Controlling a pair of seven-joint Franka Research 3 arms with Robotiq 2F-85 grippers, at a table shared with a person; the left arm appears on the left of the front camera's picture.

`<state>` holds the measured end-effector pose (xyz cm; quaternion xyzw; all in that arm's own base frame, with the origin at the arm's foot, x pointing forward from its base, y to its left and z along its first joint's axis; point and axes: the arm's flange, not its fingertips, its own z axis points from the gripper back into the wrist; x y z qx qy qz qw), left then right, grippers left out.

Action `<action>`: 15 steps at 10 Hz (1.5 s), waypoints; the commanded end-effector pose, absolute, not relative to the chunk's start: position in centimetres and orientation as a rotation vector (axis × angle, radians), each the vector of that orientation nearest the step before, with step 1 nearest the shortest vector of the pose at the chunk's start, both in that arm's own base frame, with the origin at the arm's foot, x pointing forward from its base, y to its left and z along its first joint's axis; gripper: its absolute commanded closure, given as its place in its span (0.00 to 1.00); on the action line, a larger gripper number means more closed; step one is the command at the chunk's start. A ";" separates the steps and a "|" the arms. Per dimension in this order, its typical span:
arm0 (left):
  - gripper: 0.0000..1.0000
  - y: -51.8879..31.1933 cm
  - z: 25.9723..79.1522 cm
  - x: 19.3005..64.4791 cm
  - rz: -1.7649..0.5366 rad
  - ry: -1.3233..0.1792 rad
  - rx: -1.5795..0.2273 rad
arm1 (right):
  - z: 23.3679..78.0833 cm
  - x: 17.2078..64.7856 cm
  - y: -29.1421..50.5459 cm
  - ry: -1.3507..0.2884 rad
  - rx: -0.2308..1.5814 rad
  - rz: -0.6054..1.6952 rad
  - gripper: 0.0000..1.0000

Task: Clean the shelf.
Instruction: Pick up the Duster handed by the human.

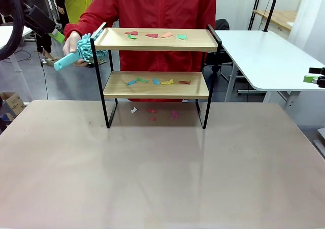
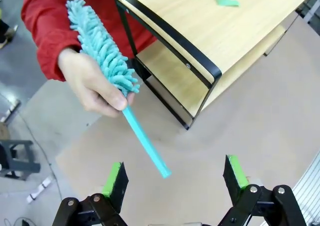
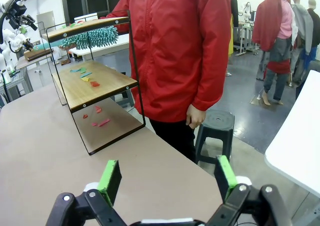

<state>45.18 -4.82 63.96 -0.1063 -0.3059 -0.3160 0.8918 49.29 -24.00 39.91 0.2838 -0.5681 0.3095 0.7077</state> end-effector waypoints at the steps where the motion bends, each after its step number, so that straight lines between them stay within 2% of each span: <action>1: 0.00 -5.2 63.3 45.1 -0.519 -0.659 -0.173 | 40.1 49.4 -23.8 -1.264 0.629 0.689 0.00; 3: 0.00 -6.3 61.8 45.6 -0.356 -0.681 -0.013 | 40.1 49.4 -23.8 -1.264 0.629 0.689 0.00; 4: 0.00 -6.7 61.0 46.2 -0.314 -0.662 0.011 | 40.1 49.4 -23.8 -1.264 0.629 0.689 0.00; 10: 0.00 -7.8 57.3 48.6 -0.308 -0.497 0.007 | 40.1 49.4 -23.8 -1.264 0.629 0.689 0.00; 13: 0.00 -7.6 56.8 49.1 -0.289 -0.498 -0.012 | 40.1 49.4 -23.8 -1.264 0.629 0.689 0.00; 15: 0.59 -7.7 56.4 49.2 -0.287 -0.526 -0.037 | 40.1 49.4 -23.8 -1.264 0.629 0.689 0.00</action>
